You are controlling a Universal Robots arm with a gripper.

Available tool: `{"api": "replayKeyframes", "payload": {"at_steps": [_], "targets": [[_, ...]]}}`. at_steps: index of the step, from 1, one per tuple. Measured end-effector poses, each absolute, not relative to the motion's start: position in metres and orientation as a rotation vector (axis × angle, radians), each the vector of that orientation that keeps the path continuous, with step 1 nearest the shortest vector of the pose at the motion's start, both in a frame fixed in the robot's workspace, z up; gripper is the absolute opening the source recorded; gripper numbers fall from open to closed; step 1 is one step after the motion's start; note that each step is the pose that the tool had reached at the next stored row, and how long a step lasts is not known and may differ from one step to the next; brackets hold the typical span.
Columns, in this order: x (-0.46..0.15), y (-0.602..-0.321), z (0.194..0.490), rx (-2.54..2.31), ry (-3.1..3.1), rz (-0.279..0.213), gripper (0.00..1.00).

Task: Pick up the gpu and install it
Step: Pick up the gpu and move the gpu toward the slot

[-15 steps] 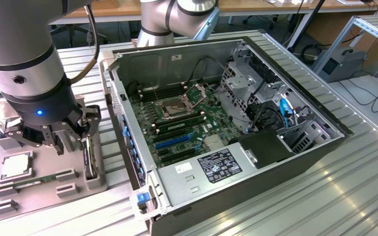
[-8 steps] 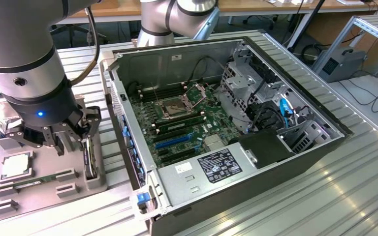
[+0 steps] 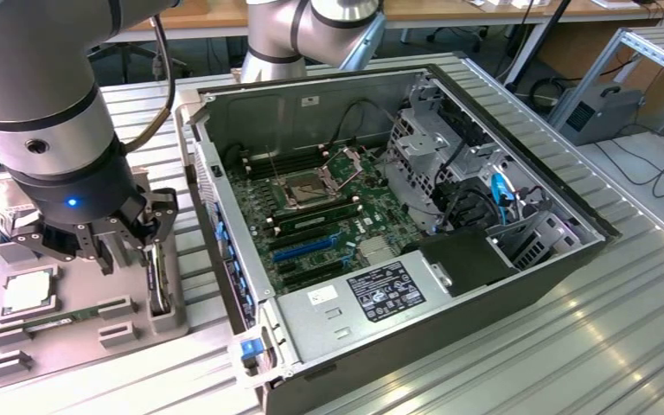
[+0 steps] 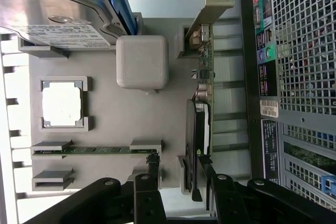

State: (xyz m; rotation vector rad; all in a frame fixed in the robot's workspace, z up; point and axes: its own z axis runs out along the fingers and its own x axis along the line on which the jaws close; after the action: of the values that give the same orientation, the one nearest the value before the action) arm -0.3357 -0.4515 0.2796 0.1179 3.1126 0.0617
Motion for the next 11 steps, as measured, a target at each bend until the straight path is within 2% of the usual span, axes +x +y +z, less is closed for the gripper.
{"api": "replayKeyframes", "payload": {"at_steps": [11], "targets": [[-0.3357, -0.4515, 0.2770, 0.118, 3.112, 0.062, 0.42]]}}
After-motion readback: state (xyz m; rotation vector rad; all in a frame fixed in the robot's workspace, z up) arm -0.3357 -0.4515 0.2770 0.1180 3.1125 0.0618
